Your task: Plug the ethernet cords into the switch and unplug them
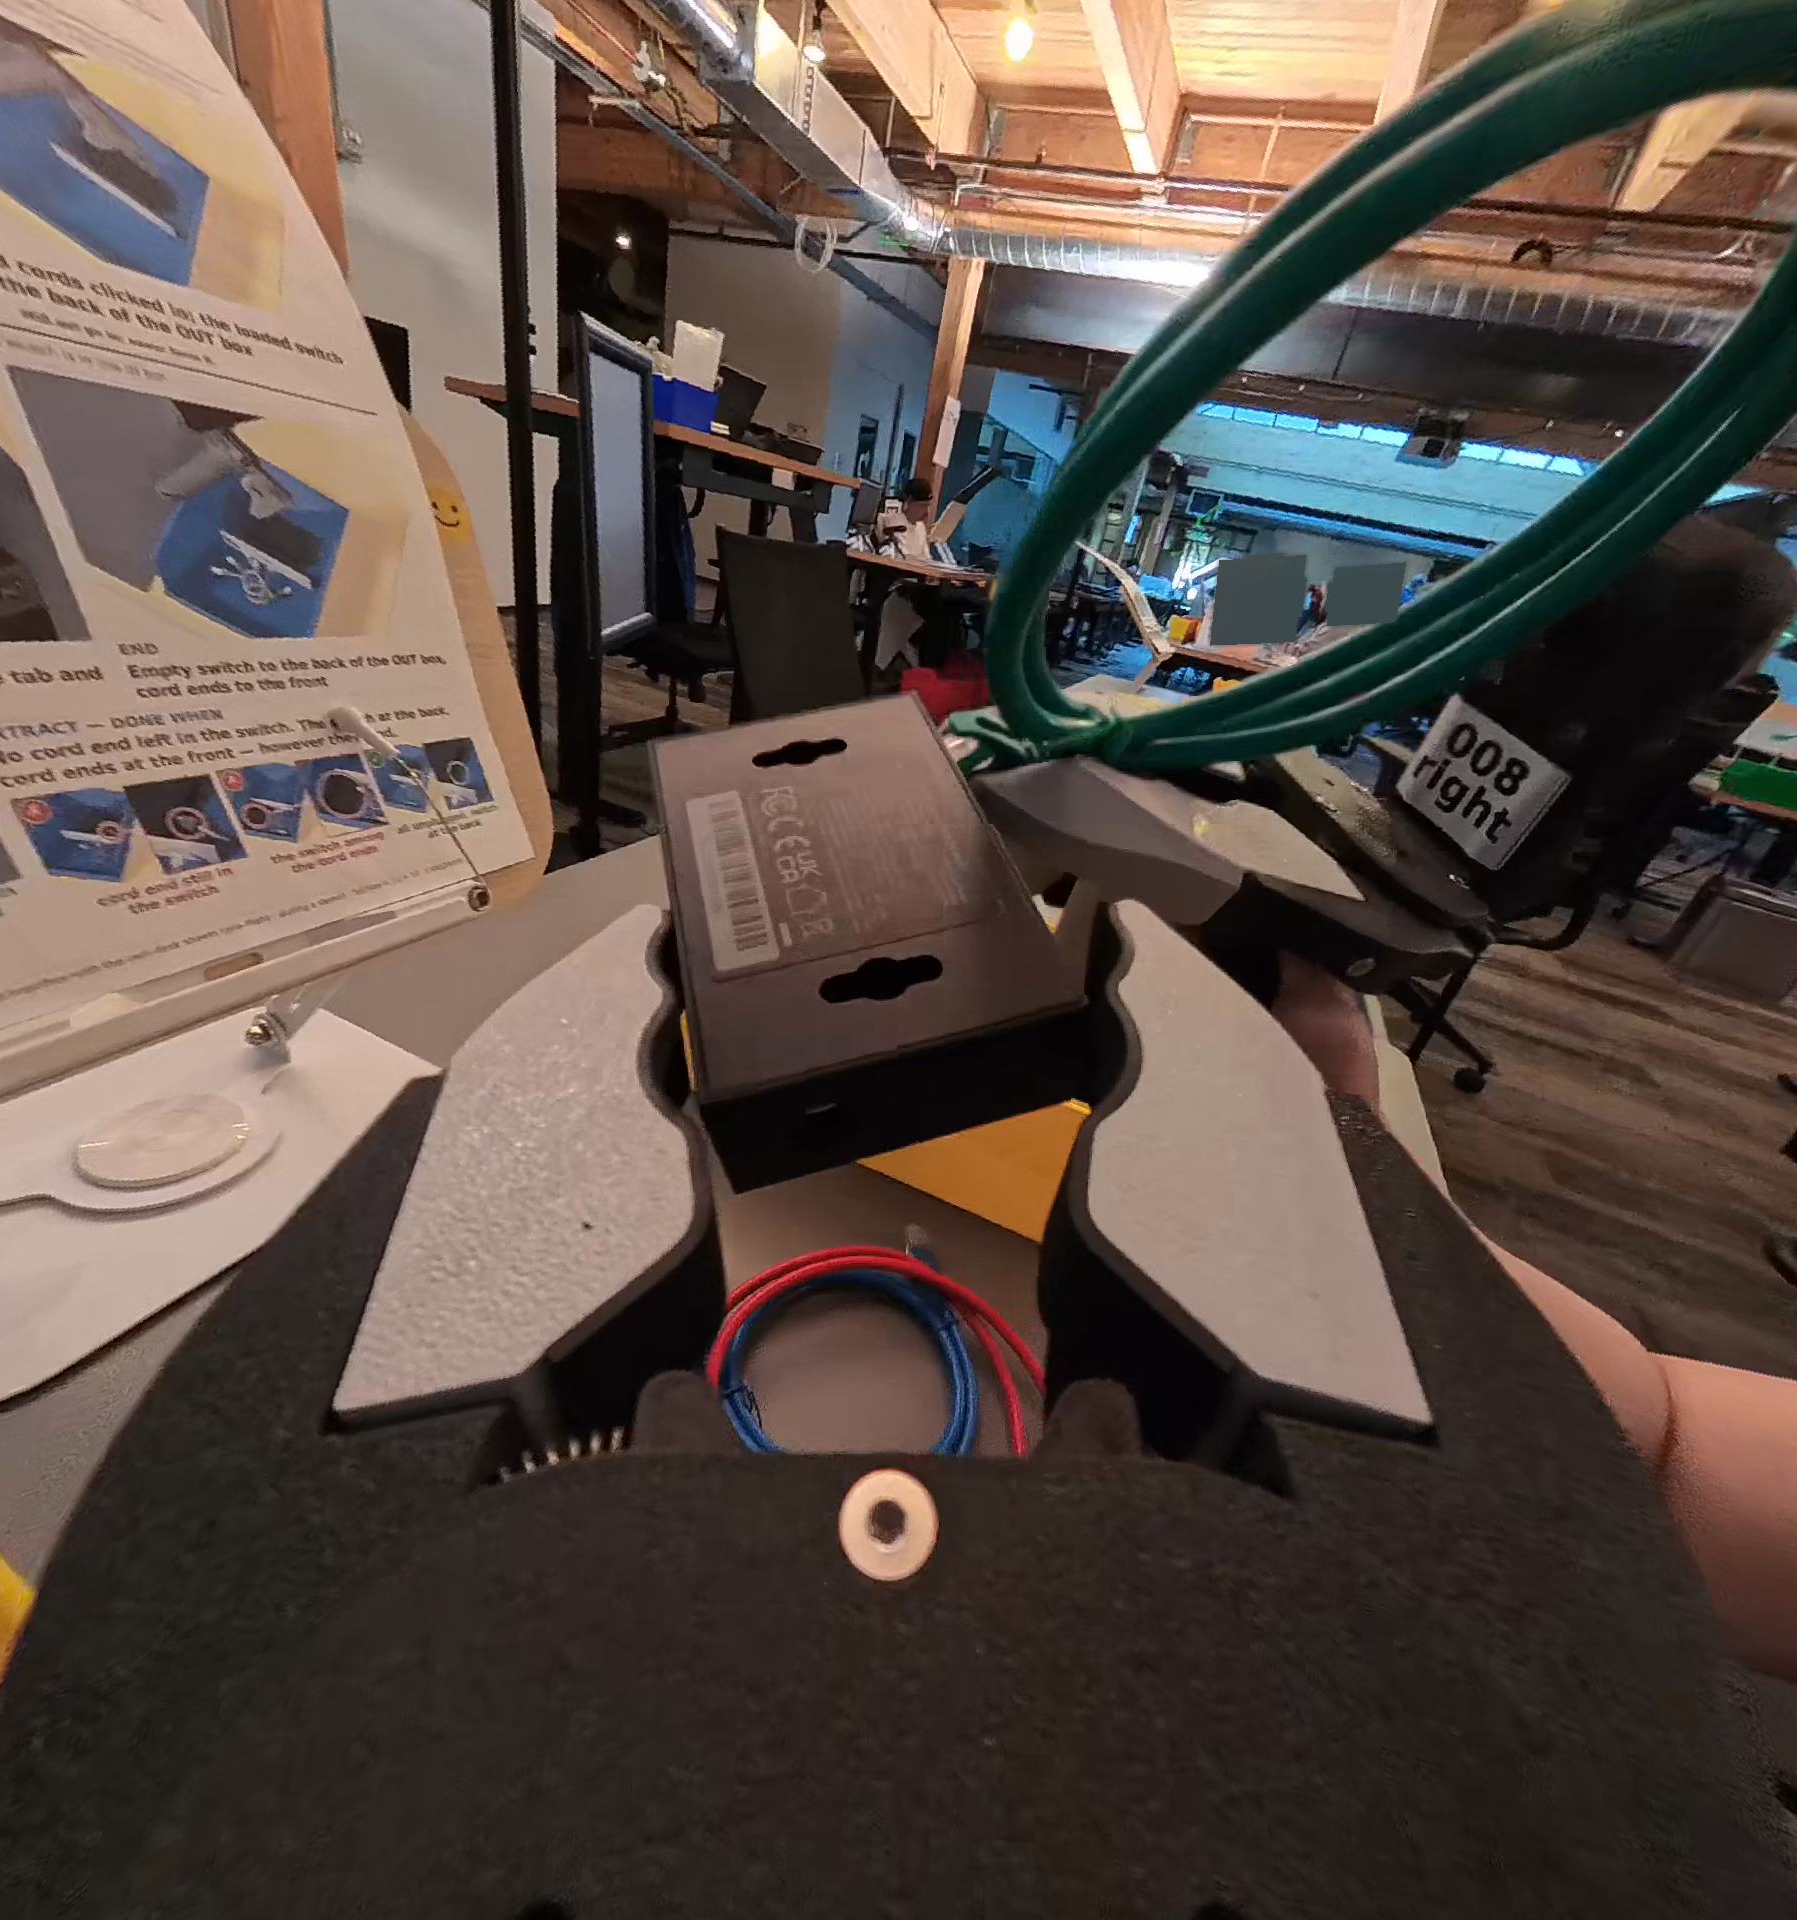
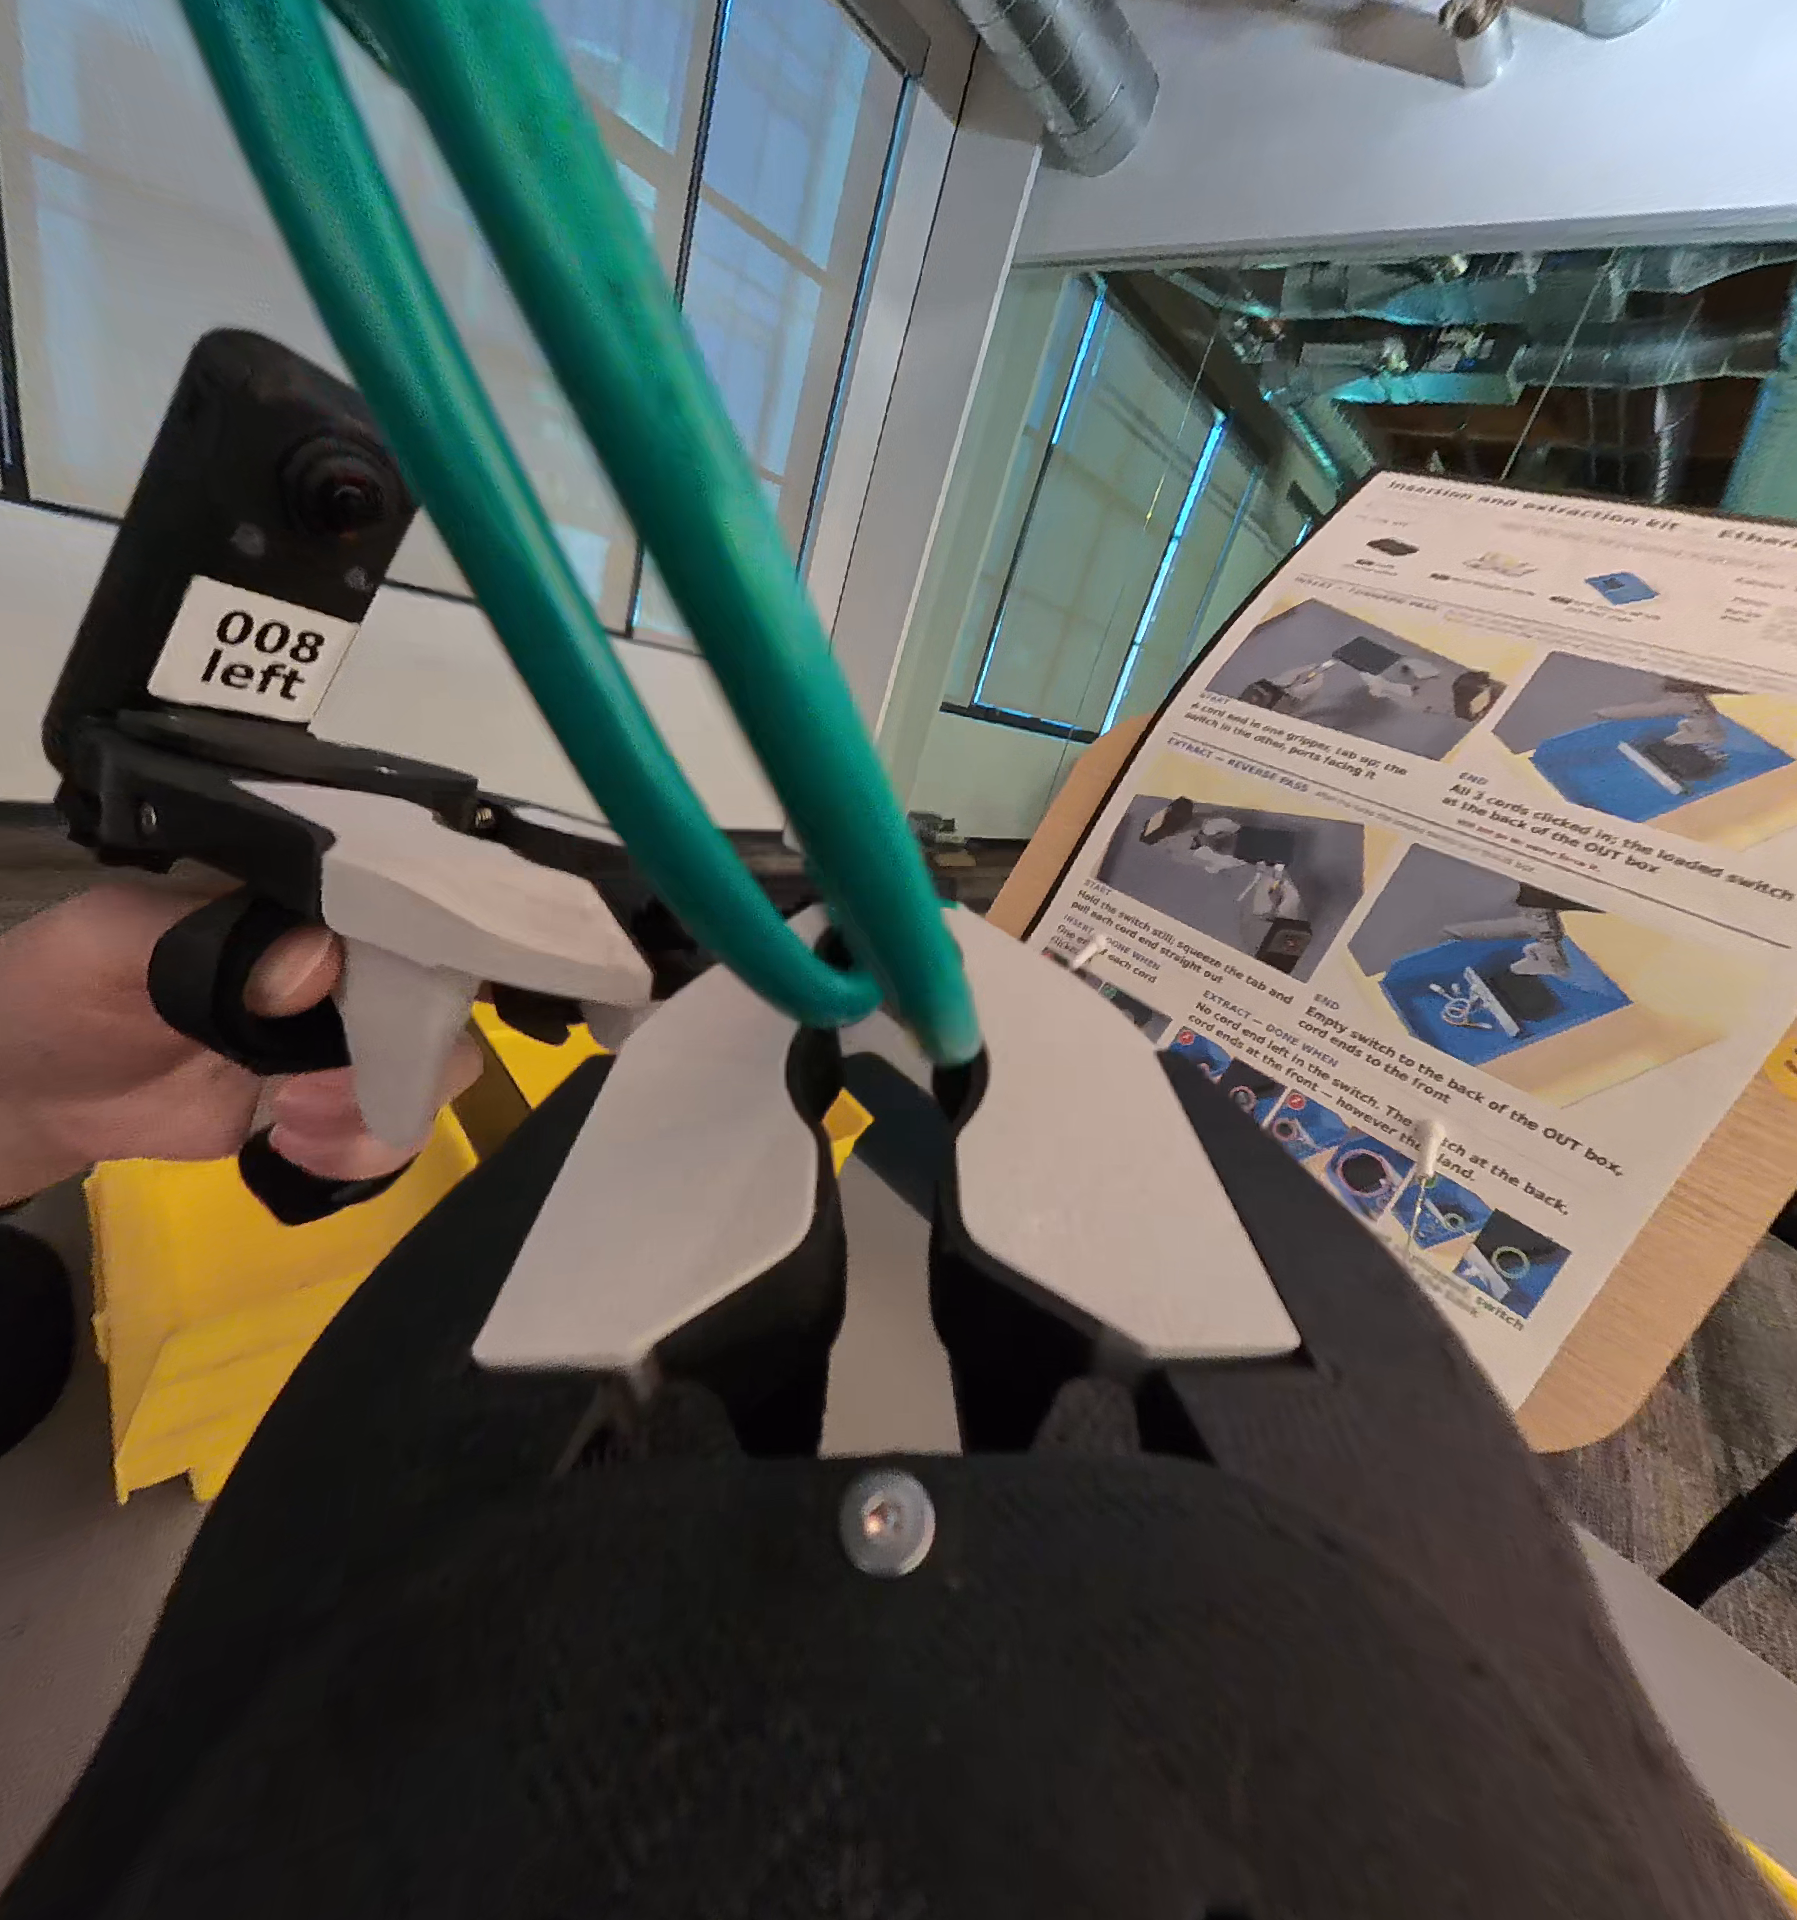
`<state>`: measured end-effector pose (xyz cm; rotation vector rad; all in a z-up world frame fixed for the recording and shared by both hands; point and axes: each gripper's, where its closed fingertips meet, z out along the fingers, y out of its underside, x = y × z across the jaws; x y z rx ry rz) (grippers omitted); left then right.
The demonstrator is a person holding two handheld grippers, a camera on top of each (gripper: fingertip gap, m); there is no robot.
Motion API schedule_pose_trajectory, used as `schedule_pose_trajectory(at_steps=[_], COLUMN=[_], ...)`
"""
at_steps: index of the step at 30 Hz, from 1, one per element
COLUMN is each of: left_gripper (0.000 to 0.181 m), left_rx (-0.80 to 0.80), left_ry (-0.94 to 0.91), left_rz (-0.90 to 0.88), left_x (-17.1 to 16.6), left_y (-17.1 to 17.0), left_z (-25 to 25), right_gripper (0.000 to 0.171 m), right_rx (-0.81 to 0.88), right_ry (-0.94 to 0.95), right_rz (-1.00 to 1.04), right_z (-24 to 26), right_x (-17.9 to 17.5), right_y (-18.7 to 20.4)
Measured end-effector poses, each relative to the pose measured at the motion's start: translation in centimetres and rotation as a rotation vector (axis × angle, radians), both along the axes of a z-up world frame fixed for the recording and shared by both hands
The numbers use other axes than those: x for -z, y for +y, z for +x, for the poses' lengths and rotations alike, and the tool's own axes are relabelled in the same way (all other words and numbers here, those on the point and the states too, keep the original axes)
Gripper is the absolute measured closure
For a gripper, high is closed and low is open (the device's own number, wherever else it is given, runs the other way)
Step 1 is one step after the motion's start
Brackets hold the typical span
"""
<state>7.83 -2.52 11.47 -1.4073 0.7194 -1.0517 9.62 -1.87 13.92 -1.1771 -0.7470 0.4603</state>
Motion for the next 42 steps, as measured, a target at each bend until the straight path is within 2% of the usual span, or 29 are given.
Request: schedule_pose_trajectory(at_steps=[7, 12, 14, 16, 20, 33, 42], left_gripper=[0.114, 0.112, 0.104, 0.1, 0.103, 0.111, 0.111], left_rx=[-0.105, -0.056, -0.011, 0.024, 0.017, 0.047, 0.109], left_ry=[-0.037, -0.027, -0.02, -0.011, -0.062, -0.081, -0.212], left_rz=[0.038, -0.014, -0.063, -0.102, -0.086, -0.09, -0.279], left_x=[0.0, 0.7, 1.1, 1.5, 1.1, 1.2, 1.5], left_y=[1.4, 1.5, 1.3, 1.1, 1.2, 1.0, 1.7], left_z=[-0.8, -0.5, -0.1, 0.2, 0.2, 0.3, 0.1], right_gripper=[0.158, 0.158, 0.158, 0.157, 0.157, 0.157, 0.154], right_rx=[0.124, 0.147, 0.154, 0.141, 0.114, 0.058, -0.037], right_ry=[0.036, 0.088, 0.119, 0.144, 0.166, 0.092, 0.15], right_rz=[0.069, 0.032, 0.022, 0.013, 0.02, 0.036, -0.09], right_z=[0.9, 1.6, 2.1, 2.4, 2.5, 0.4, 0.2], right_x=[-0.5, -0.2, -0.3, -0.5, -0.7, 0.1, 0.8], right_y=[0.5, 1.2, 1.3, 1.4, 1.2, 0.8, 1.6])
